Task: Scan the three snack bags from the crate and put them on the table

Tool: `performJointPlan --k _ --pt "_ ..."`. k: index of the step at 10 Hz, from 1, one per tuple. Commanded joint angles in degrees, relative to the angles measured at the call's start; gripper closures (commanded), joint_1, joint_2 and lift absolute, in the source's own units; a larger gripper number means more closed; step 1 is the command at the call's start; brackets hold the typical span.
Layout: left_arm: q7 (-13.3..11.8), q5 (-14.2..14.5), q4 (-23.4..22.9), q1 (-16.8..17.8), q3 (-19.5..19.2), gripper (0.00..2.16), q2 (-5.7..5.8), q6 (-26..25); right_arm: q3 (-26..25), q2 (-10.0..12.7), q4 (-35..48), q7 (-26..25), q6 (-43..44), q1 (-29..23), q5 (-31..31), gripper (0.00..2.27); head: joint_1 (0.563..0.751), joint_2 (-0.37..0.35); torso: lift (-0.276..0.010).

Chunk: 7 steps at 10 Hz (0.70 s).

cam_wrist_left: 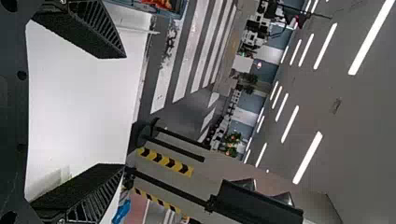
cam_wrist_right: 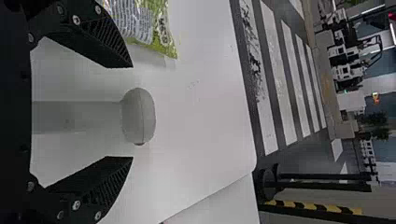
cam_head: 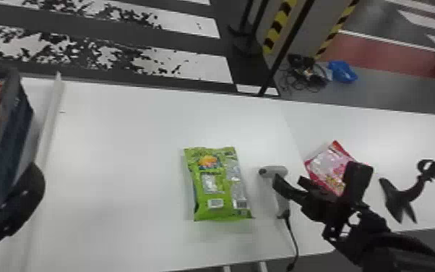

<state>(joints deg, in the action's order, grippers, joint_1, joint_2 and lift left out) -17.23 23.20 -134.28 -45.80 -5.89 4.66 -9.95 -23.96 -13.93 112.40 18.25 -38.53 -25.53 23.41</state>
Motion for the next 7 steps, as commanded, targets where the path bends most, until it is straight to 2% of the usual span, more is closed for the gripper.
performJointPlan --k 1,2,4,6,7 --pt "0.0 0.0 0.24 0.1 0.0 0.03 0.0 -0.03 -3.55 -0.4 5.46 5.66 -13.64 0.4 4.45 0.08 0.695 -0.299 -0.094" --pt "0.0 0.0 0.16 0.1 0.18 0.03 0.0 -0.03 -4.17 -1.19 7.04 9.17 -22.6 1.89 5.86 0.09 0.695 -0.283 -0.094" --pt "-0.18 0.0 -0.02 0.19 0.18 0.03 0.18 -0.03 -3.38 -1.98 6.6 15.06 -32.09 5.5 5.5 0.1 0.695 -0.229 -0.094" --pt "-0.44 0.09 -0.2 -0.25 -0.09 0.03 0.35 0.14 1.28 -3.39 0.54 18.22 -30.51 9.19 2.52 0.11 0.695 -0.186 -0.094" --pt "-0.53 0.09 -0.2 -0.6 -0.44 0.03 0.35 0.14 4.01 -3.56 -2.54 18.4 -25.06 10.24 0.41 0.11 0.695 -0.179 -0.094"
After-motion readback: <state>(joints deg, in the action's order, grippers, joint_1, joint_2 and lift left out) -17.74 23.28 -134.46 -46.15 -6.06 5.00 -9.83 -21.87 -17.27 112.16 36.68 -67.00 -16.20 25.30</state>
